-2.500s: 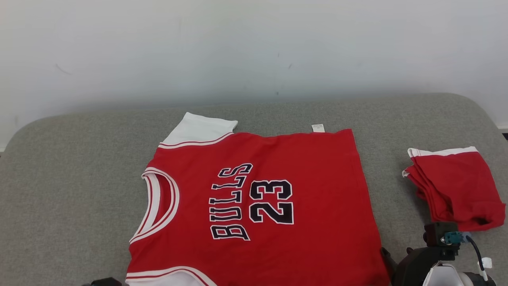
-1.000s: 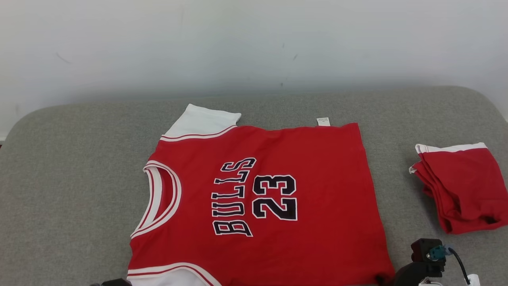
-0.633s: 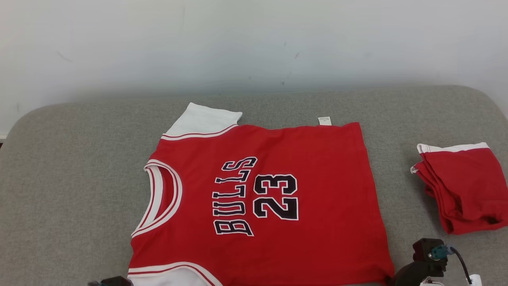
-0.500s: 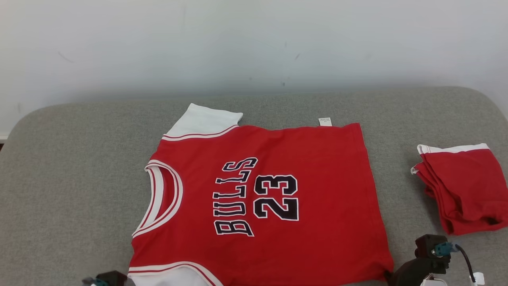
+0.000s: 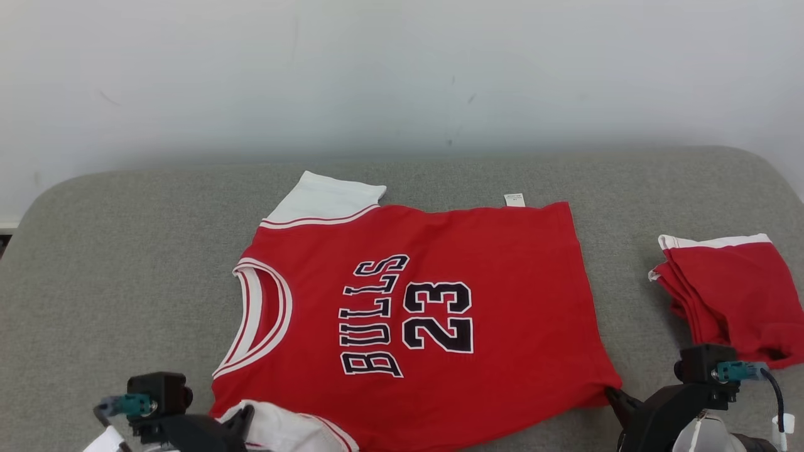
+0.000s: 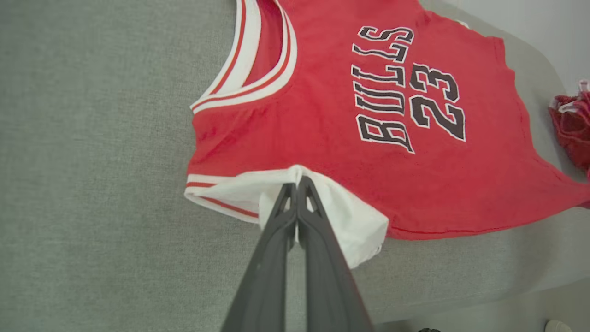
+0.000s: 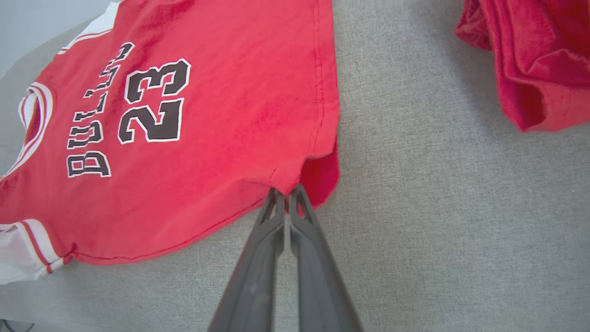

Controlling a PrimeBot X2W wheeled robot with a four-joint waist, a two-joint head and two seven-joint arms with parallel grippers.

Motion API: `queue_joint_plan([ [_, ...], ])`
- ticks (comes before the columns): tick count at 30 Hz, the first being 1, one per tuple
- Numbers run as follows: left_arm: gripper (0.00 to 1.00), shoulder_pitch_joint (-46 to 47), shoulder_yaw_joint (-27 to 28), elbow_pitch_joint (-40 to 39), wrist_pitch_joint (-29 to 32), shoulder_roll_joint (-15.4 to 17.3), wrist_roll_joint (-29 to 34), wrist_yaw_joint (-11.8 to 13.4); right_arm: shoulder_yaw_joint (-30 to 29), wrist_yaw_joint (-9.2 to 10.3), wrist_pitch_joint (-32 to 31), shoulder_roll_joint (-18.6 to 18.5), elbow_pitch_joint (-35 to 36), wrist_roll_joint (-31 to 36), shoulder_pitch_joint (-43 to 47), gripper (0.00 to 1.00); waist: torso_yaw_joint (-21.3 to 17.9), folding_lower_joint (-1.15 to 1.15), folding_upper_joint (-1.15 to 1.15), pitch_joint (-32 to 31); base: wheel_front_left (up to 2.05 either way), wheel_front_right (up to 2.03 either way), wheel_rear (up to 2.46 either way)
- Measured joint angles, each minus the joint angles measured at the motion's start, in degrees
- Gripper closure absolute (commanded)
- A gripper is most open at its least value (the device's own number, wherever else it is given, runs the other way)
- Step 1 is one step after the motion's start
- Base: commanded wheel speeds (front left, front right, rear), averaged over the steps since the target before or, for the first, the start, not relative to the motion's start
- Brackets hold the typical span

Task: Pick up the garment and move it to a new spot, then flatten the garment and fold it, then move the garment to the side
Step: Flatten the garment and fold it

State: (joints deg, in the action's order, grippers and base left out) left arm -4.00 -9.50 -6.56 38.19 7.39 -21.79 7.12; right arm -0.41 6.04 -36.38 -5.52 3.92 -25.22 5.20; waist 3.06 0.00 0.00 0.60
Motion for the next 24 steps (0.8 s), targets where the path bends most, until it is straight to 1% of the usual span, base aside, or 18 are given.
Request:
queue_joint_plan([
  [4,1.0,2.65,0.02,-0.58,-0.18,-0.18,0.0,0.0,-0.3,-0.01,-0.44,0.08,1.15,-1.14,-1.0,1.0,-0.07,0.0,0.0,-0.36,0.0,0.0,0.0],
  [8,1.0,7.15,0.45,0.86,-0.38,-0.43,0.01,0.0,-0.57,-0.07,-0.92,0.26,1.34,-2.1,-3.75,1.0,-0.22,0.0,0.0,-0.34,0.0,0.0,0.0],
  [11,1.0,10.71,0.76,3.76,-0.42,-0.73,0.1,0.0,-0.52,-0.07,-1.14,0.48,-0.07,-2.91,-5.41,1.0,-0.4,0.0,0.0,-0.17,0.0,0.0,0.0],
  [15,1.0,13.01,0.9,7.28,-0.64,-0.96,0.67,0.0,0.2,-0.07,-1.51,1.05,-2.04,-3.19,-7.94,1.0,-0.98,0.0,0.0,0.25,0.0,0.0,0.0],
  [24,1.0,19.29,0.81,13.33,-2.01,-1.83,2.2,0.0,-0.12,0.09,-1.45,1.23,-6.48,-3.27,-13.09,1.0,-2.34,0.0,0.0,2.1,0.0,0.0,0.0],
])
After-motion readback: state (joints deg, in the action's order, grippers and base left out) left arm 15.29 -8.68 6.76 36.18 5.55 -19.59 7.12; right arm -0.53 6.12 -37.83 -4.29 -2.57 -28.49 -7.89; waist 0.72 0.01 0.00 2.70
